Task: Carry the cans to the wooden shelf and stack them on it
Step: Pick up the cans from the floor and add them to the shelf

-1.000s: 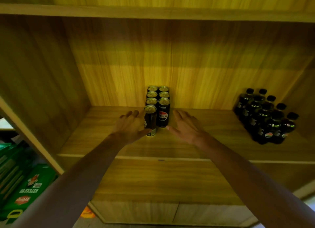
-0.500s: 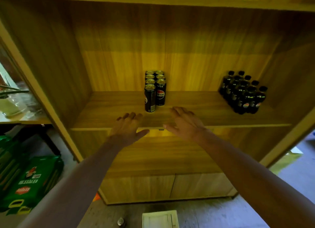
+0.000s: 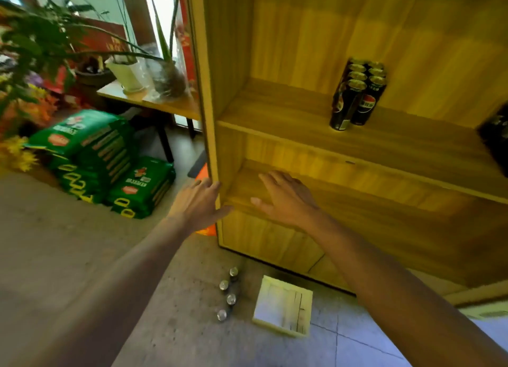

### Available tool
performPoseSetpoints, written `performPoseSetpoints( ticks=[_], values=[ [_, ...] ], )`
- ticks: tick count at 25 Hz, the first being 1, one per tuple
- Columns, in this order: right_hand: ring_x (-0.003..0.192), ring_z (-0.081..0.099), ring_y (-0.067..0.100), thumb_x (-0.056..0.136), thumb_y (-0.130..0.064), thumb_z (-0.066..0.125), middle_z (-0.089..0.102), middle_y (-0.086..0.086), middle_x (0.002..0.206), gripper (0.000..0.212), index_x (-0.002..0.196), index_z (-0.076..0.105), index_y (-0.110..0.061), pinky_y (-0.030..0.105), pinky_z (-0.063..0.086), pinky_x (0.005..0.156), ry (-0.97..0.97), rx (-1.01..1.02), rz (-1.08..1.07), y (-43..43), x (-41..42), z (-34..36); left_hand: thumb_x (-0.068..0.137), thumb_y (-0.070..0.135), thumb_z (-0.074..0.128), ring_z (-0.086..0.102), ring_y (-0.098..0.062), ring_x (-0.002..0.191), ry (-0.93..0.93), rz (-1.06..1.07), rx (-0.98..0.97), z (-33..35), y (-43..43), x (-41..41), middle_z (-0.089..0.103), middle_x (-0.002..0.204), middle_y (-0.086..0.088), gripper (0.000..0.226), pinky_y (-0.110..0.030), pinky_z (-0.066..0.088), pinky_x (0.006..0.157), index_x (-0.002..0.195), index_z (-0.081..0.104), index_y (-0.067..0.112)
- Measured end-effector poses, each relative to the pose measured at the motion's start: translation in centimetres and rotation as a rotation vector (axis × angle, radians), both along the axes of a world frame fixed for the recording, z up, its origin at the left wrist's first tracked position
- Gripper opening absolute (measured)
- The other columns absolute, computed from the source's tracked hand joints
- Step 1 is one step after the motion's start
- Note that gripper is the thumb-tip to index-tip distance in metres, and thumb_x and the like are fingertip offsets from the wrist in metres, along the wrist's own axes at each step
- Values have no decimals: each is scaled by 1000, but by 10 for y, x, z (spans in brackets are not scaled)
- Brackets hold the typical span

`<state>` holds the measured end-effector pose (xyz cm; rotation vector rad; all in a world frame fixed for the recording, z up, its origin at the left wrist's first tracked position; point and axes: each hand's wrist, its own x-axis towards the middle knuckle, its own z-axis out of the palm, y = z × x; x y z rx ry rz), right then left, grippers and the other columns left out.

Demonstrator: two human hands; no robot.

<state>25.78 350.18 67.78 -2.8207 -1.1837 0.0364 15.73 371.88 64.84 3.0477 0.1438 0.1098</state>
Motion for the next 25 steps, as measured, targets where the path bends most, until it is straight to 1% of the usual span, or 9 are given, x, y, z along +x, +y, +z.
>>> performPoseSetpoints(
  ticks=[3, 5, 7, 9, 11, 13, 16, 20, 25],
  values=[
    [133, 45, 27, 91, -62, 47, 45, 4, 148, 63, 140, 41, -22, 44, 42, 101, 82, -23, 79, 28, -6, -58, 81, 71, 50, 59, -29, 108, 85, 132, -93, -64, 4, -31, 60, 114, -4, 64, -40, 52, 76, 123, 50, 23],
    [127, 49, 28, 90, -63, 48, 51, 4, 141, 60, 134, 45, -21, 44, 46, 96, 147, -50, 132, 35, -13, -107, 83, 67, 53, 58, -29, 110, 158, 189, -150, -113, -1, -53, 59, 116, -5, 63, -40, 51, 77, 127, 48, 23],
    [125, 50, 29, 91, -64, 46, 53, 6, 135, 61, 131, 46, -18, 45, 49, 92, 214, -108, 190, 34, -23, -162, 84, 67, 53, 58, -28, 109, 228, 246, -193, -160, -8, -73, 58, 117, -5, 65, -39, 52, 76, 130, 47, 22],
    [124, 50, 30, 93, -64, 44, 53, 7, 133, 62, 132, 46, -17, 46, 50, 90, 273, -149, 214, 26, -36, -220, 84, 68, 53, 58, -29, 109, 293, 286, -237, -211, -18, -90, 58, 117, -5, 66, -41, 52, 79, 131, 47, 21],
    [124, 51, 30, 94, -63, 46, 52, 7, 136, 63, 135, 45, -15, 46, 49, 92, 325, -183, 209, 18, -52, -274, 85, 65, 53, 56, -30, 112, 355, 308, -272, -259, -26, -105, 57, 121, -5, 66, -42, 50, 85, 134, 46, 21],
    [125, 51, 29, 95, -59, 46, 50, 8, 141, 65, 141, 42, -14, 45, 49, 94, 372, -218, 189, 11, -68, -332, 87, 64, 53, 55, -29, 113, 396, 307, -273, -313, -32, -116, 56, 124, -5, 65, -42, 47, 86, 134, 44, 20],
    [127, 51, 30, 93, -63, 42, 49, 10, 143, 67, 141, 42, -15, 42, 47, 97, 406, -264, 175, 4, -80, -427, 86, 65, 52, 56, -31, 112, 409, 305, -268, -400, -34, -125, 57, 123, -7, 66, -43, 47, 82, 133, 45, 18],
    [126, 51, 29, 93, -63, 44, 50, 9, 142, 66, 140, 43, -16, 41, 48, 92, 401, -273, 163, 0, -79, -566, 86, 70, 47, 55, -29, 109, 406, 334, -271, -537, -34, -133, 57, 120, -5, 66, -41, 46, 80, 128, 46, 19],
    [126, 52, 30, 94, -65, 42, 47, 7, 146, 71, 146, 37, -18, 40, 49, 92, 351, -263, 185, -2, -67, -726, 84, 71, 49, 57, -31, 105, 370, 371, -280, -698, -37, -135, 58, 114, -6, 66, -42, 48, 78, 123, 49, 18]
  ],
)
